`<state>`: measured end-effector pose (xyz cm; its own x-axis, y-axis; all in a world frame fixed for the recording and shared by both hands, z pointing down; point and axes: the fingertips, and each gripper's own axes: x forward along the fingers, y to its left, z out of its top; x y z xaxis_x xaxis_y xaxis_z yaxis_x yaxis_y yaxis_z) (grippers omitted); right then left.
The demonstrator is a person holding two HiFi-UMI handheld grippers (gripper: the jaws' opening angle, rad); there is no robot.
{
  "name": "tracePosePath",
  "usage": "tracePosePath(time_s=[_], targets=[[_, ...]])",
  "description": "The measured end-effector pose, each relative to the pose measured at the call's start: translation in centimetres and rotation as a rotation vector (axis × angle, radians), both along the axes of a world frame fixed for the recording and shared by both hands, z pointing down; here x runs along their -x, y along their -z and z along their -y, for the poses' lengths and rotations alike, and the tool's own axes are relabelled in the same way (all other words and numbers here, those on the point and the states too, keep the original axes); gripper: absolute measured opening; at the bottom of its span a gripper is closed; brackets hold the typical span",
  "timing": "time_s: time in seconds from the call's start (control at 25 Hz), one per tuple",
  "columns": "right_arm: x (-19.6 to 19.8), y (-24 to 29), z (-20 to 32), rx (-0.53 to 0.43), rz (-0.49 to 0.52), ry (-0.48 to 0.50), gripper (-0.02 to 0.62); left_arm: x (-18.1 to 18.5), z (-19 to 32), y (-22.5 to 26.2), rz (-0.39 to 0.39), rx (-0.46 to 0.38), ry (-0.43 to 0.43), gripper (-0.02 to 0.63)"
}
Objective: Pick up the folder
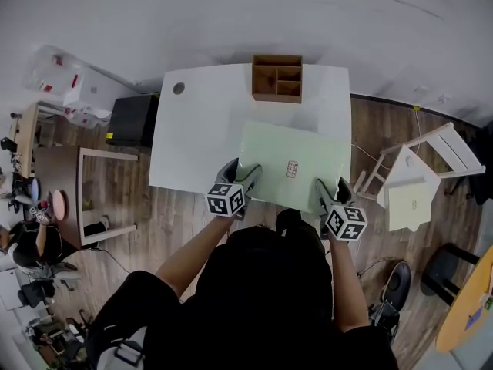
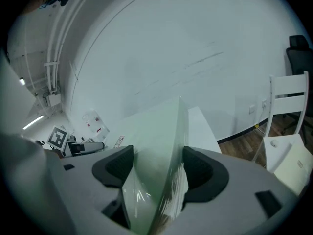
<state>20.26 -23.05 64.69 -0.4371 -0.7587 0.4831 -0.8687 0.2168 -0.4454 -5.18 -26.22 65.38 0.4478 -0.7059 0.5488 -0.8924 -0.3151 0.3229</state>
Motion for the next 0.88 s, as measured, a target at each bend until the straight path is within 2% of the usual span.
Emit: tracePosePath(time_s=[0.24, 0.44, 0.88], targets=[[5.5, 4.5, -2.1, -0.088, -0.022, 0.055, 0.322, 5.7, -4.2, 4.0, -0.018, -0.071, 0.082, 0.337], [10.0, 8.5, -4.0, -0.163, -0.009, 0.1, 0.322, 10.2, -8.1, 8.3, 0.01, -0.171, 0.139, 0.337], [16.0, 16.1, -9.5, -0.343, -0.022, 0.12, 0.322, 16.1, -14.9, 15.4, 0.004, -0.327, 0.206, 0.337]])
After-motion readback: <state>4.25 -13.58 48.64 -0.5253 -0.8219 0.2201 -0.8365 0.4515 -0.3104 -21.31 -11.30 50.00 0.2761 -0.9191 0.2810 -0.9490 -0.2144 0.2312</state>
